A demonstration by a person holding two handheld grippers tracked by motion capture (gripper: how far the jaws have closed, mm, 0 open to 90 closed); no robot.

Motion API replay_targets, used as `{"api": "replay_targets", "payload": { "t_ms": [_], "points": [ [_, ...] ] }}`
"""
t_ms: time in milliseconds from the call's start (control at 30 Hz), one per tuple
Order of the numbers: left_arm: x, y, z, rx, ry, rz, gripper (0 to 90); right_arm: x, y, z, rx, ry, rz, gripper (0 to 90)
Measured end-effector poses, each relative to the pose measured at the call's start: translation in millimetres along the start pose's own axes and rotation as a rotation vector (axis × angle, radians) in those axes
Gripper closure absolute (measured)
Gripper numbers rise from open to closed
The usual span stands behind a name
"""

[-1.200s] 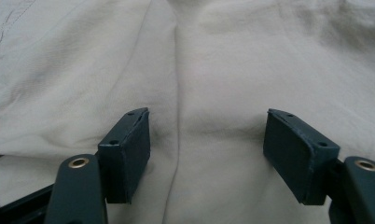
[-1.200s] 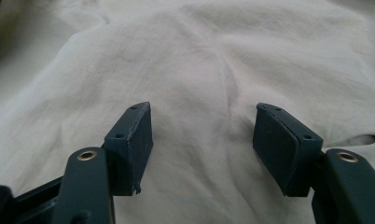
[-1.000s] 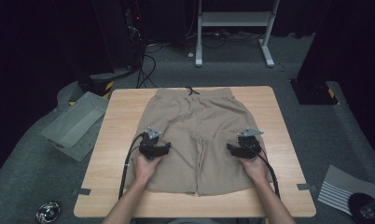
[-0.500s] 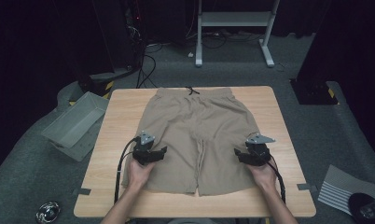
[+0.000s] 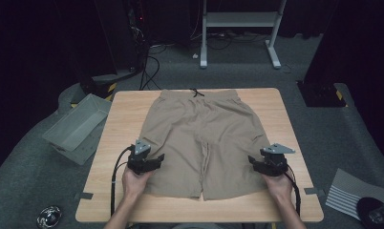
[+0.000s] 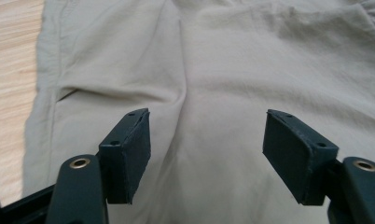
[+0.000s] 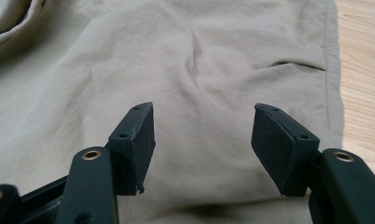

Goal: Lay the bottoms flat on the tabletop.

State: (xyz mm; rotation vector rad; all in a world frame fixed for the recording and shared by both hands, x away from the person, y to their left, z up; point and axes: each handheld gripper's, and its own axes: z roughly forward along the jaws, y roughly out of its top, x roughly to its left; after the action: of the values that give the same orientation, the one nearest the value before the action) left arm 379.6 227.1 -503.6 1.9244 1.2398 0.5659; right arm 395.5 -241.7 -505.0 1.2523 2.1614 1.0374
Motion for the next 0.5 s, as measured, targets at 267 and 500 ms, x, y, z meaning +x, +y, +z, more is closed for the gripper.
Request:
{"api": "replay_targets", "payload": {
  "t_ms": [267, 500],
  "points": [
    [15.3, -19.2, -22.2, -0.017, 0.036, -0.038, 32.0, -9.2, -16.3, -12.7, 0.016, -0.037, 0.018, 39.5],
    [23.2, -30.8, -28.1, -0.01, 0.06, -0.046, 31.5, -13.6, -29.8, -19.2, 0.038, -0.071, 0.023, 39.2]
  ]
}}
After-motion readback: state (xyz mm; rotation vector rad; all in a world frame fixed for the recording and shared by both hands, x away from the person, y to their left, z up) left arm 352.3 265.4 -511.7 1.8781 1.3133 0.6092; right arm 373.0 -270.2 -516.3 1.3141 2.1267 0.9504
